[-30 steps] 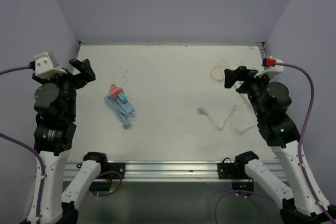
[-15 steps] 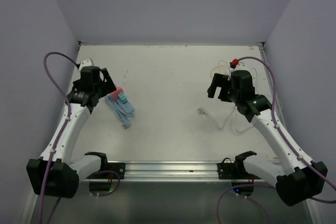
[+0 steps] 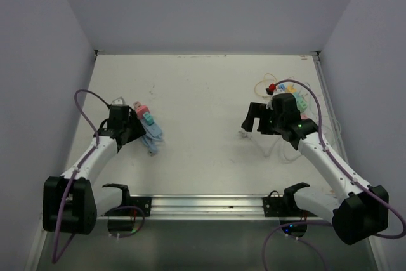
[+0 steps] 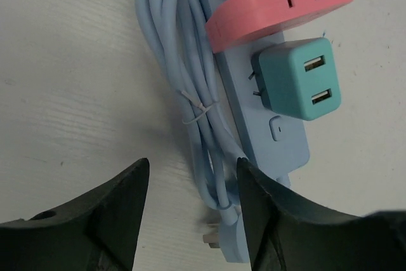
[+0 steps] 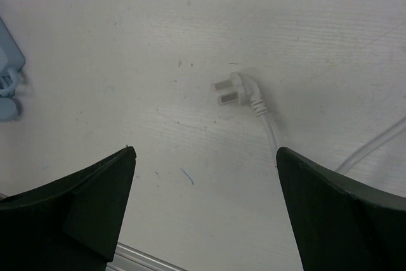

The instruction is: Pull the plug off the socket

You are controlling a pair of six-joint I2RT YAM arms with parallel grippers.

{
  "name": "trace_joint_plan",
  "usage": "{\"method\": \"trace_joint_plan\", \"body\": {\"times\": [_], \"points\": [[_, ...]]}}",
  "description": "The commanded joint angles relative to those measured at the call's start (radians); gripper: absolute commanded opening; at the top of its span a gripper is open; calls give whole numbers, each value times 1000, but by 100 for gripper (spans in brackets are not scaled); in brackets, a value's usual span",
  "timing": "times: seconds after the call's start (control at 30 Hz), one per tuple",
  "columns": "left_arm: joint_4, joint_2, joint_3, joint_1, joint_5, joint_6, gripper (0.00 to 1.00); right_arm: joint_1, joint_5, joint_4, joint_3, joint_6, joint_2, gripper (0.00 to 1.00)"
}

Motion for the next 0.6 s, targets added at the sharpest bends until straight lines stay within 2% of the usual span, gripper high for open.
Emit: {"method": "trace_joint_plan", "body": {"times": [0.0, 0.13, 0.27, 0.4, 0.57], "points": [[201, -60, -72, 7, 24, -42, 60, -3, -85, 70, -11, 9, -8, 96], [290, -39, -113, 8, 4, -109, 55, -2, -119, 88, -17, 9, 3, 95], [430, -33, -155, 8, -14, -162, 55, -2, -138, 93, -17, 7, 5, 94], [481, -13, -179, 8, -39, -175, 55, -1, -138, 85, -19, -1, -9, 94], [499, 67, -179, 8, -30, -148, 47, -1, -147, 91, -23, -4, -15, 94]]}}
